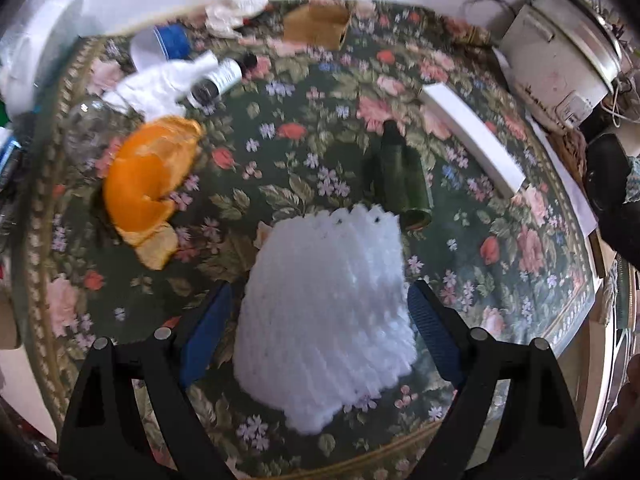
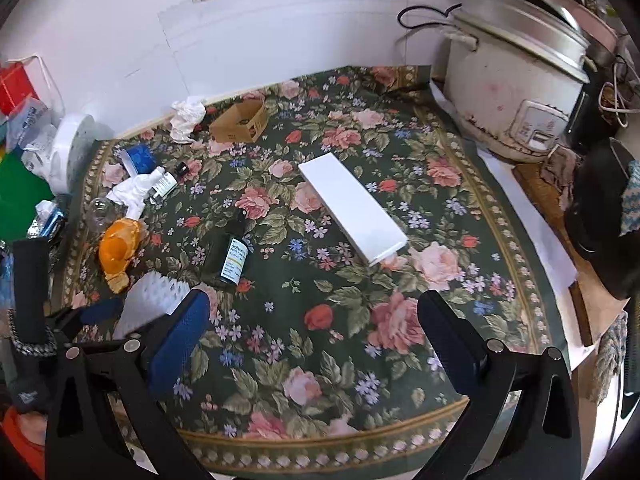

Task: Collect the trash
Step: 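Grasp the white foam net with the left tool while the right tool grasps the green bottle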

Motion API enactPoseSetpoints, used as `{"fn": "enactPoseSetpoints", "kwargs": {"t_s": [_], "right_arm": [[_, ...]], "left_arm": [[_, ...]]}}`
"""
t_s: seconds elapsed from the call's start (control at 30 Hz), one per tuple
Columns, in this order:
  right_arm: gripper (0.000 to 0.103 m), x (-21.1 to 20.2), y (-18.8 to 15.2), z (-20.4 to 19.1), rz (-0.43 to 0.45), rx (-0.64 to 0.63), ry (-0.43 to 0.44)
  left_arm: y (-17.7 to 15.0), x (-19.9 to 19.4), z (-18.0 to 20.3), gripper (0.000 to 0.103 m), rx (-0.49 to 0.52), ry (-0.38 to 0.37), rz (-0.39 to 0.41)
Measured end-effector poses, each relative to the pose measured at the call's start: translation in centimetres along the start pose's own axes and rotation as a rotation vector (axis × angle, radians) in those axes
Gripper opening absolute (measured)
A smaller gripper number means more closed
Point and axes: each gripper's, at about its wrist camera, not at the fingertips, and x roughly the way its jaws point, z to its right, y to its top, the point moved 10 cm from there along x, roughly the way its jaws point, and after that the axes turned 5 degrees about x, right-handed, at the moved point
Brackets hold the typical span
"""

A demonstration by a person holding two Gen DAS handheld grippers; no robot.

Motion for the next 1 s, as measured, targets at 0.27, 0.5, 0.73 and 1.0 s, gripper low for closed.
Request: {"fn": "enactPoseSetpoints", "kwargs": {"t_s": [0.27, 0.5, 0.73, 1.0], "right_arm": [[0.098, 3.8, 0.4, -2.4, -0.08, 0.007, 0.047], [0.086, 7.6, 0.3, -5.4, -0.16, 0.004, 0.116], [0.062, 11.5, -0.3, -7.4, -0.242, 0.001, 0.146], [0.044, 13.2, -0.9, -9.3, -0.278, -0.046, 0.16]], "left_arm": [[0.6, 0.7, 0.5, 0.071, 0.028, -0.067, -0.006], [0.7, -0.7, -2.1, 0.06, -0.007, -0.068, 0.019], [0.4, -2.2, -4.5, 0.058, -0.046, -0.042, 0.053], [-0.5, -3.5, -5.2, 0.057, -0.087, -0.009, 0.078]]}}
